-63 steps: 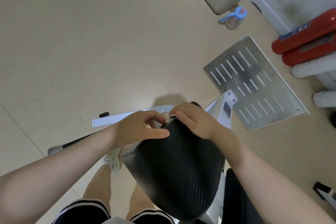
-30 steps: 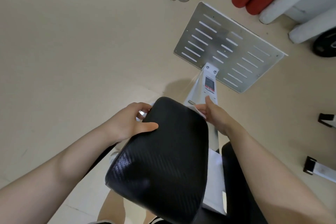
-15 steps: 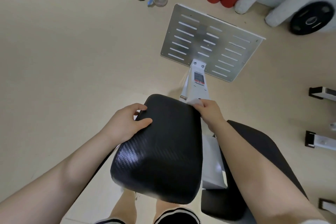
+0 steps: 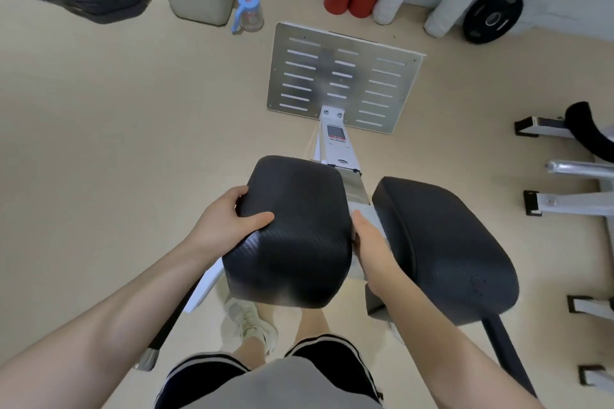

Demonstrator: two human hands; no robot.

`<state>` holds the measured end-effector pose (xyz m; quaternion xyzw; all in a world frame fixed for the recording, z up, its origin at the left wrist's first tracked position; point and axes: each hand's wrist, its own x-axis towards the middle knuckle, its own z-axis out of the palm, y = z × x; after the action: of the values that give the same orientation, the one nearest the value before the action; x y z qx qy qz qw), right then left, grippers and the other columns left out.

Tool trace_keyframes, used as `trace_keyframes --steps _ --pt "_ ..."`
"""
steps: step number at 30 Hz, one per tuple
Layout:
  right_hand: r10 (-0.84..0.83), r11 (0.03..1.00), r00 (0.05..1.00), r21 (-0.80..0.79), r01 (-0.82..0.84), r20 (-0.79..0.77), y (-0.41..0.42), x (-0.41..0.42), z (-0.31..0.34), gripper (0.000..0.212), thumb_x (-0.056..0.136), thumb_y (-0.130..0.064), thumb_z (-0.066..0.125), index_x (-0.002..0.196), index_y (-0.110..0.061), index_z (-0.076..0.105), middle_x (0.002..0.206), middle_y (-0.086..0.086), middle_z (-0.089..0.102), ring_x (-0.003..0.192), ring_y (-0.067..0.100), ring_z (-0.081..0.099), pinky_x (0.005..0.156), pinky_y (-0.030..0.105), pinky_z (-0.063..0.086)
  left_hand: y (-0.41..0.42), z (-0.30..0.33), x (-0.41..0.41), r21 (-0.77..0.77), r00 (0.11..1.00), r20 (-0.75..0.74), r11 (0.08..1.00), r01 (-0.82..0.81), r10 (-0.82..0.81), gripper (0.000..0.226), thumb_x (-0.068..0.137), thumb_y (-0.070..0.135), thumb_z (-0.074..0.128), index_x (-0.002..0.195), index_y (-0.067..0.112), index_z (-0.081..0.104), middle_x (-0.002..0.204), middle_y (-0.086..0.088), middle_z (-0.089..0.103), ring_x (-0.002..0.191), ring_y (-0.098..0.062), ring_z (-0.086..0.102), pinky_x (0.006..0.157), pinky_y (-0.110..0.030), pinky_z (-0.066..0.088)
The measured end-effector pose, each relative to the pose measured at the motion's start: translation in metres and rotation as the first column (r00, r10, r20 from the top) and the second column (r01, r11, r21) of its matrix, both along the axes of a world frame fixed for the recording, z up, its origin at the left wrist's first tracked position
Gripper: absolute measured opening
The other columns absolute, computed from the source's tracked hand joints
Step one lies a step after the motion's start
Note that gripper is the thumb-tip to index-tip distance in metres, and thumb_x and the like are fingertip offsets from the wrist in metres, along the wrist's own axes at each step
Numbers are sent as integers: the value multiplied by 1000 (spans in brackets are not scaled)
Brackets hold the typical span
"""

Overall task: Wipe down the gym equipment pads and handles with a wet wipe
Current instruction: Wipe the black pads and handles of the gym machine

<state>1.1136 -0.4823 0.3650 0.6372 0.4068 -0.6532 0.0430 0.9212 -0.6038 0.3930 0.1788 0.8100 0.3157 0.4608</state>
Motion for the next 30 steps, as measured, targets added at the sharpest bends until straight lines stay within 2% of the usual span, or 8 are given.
trace_keyframes --steps 3,7,11,15,19,22,26,30 --pt "-28 999 997 17 29 -77 2 -15 7 33 97 -49 36 99 -21 55 100 -3 60 95 14 56 96 33 42 -15 0 7 32 1000 -22 999 19 -18 35 78 23 71 109 20 55 96 14 63 86 -5 60 67 -17 43" --pt "0 997 979 79 16 -203 0 -16 11 57 93 -62 29 130 -22 45 132 -3 51 118 15 47 111 38 32 -25 -3 11 53 1000 -27 999 -13 14 38 80 23 70 115 22 59 102 6 66 92 -13 61 74 -24 46" --pt "-10 961 986 270 55 -166 -37 7 22 33 100 -36 34 131 -27 43 117 -11 48 117 11 47 81 14 39 -26 -4 12 78 999 -37 997 -15 18 39 80 22 69 117 18 58 105 3 66 94 -17 61 79 -27 47" --pt "125 885 983 462 -49 -135 -90 37 18 42 102 -23 29 144 -22 29 131 -18 37 118 -6 32 88 -6 24 -30 -5 13 118 999 -25 993 -18 21 42 81 25 69 120 16 56 109 1 64 96 -18 60 81 -29 48" --pt "170 864 985 480 -151 3 -124 53 -5 49 98 -38 33 145 -22 28 141 -9 40 129 7 36 110 23 26 -44 -10 17 192 999 11 981 -39 38 44 83 23 67 124 16 52 113 4 62 101 -13 58 79 -20 46" --pt "145 902 989 414 -125 -17 -148 61 -27 55 94 -41 42 144 -23 30 143 -1 43 134 19 37 112 42 30 -66 -16 25 212 995 54 973 -93 83 41 85 17 65 123 16 48 111 5 59 99 -9 57 76 -16 43" --pt "34 867 995 497 19 -97 -143 47 -24 45 96 -15 45 141 -13 35 136 6 48 127 19 43 107 31 34 -100 -33 36 108 985 65 980 -166 160 42 87 17 63 125 15 46 116 -6 56 103 -16 52 82 -19 39" --pt "46 818 996 575 4 -72 -129 40 -15 53 98 -19 40 148 -22 22 145 -2 41 130 14 38 103 21 27 -120 -32 49 45 984 110 989 -144 139 53 92 19 56 141 27 38 126 -2 50 113 -7 46 93 -24 32"
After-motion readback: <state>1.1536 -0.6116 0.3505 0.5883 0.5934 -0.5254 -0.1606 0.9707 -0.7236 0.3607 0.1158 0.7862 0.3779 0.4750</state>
